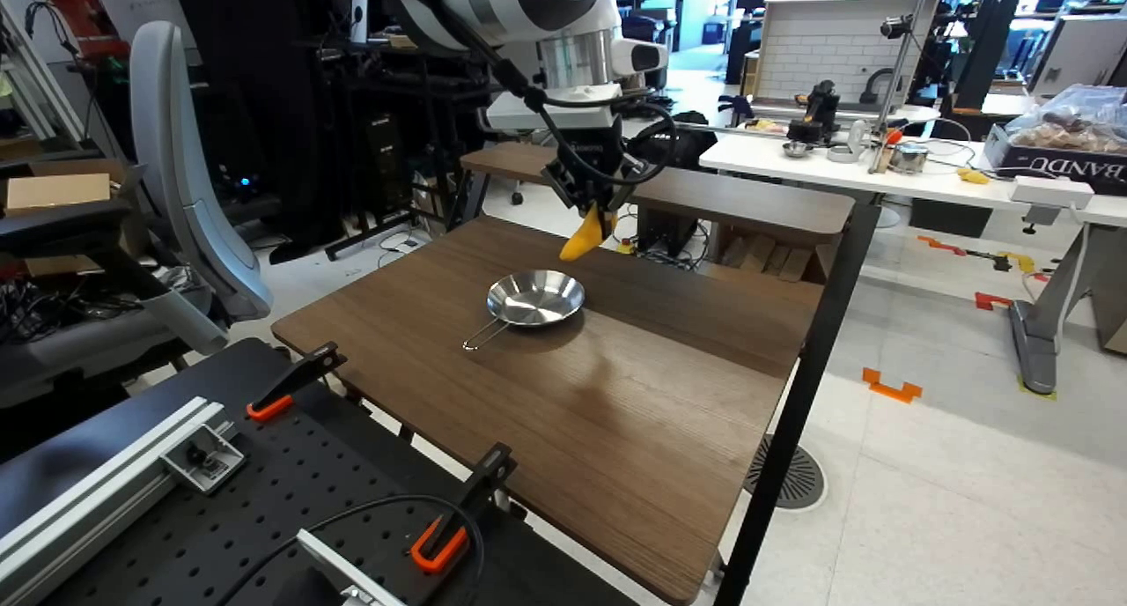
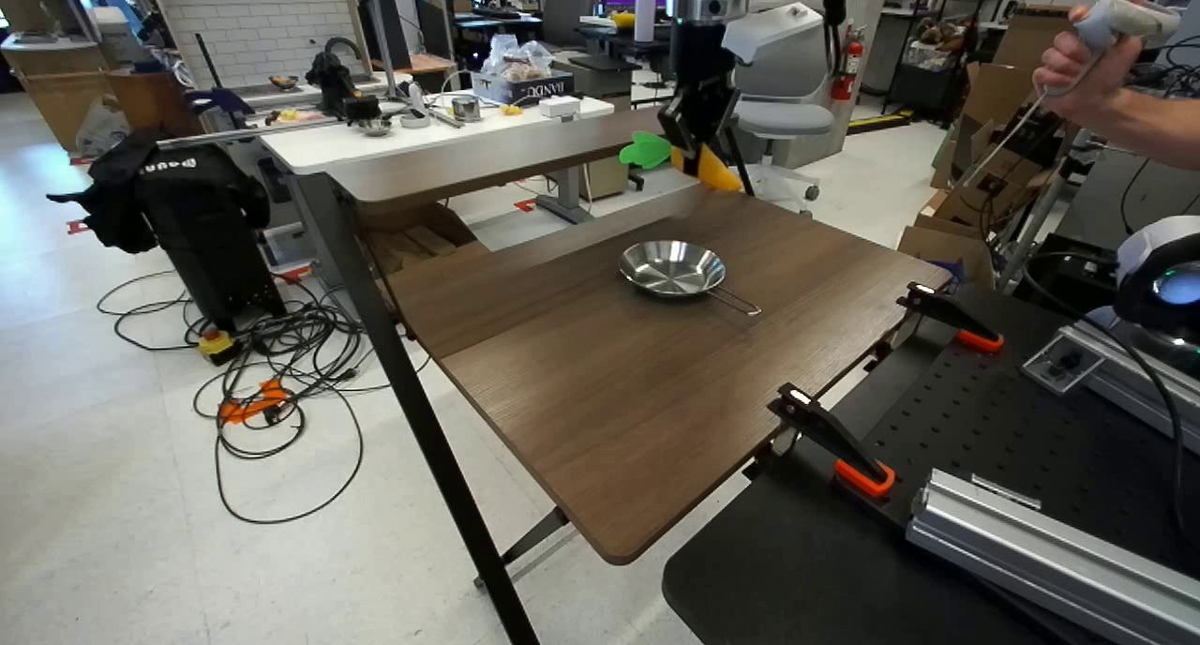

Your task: Place the carrot plush toy on the silver pan

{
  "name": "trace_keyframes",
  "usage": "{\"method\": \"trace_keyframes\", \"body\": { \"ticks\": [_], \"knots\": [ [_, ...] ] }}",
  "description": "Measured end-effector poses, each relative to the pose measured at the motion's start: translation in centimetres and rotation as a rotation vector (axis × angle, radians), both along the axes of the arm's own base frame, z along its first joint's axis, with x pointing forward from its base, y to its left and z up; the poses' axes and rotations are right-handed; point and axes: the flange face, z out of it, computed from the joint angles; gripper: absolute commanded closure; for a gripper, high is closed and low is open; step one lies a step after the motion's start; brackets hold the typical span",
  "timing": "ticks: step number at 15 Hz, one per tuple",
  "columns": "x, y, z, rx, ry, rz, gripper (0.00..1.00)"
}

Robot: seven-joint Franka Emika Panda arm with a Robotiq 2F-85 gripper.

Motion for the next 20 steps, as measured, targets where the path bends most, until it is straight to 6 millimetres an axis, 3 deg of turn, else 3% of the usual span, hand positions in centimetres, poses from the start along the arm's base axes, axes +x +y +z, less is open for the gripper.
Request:
{"method": "trace_keyframes", "body": {
  "ticks": [9,10,11,19,20],
  "knots": [
    [-1.5,6.1,-1.6,0.014,0.038,0.075,0.97],
    [-1.7,6.5,-1.8,0.015,0.042,0.079,0.63],
    [-1.8,6.7,-1.9,0.016,0.045,0.081,0.62],
    [-2.9,7.2,-2.7,0.017,0.067,0.078,0.04],
    [-3.0,7.2,-2.6,0.017,0.069,0.077,0.01]
  ]
}}
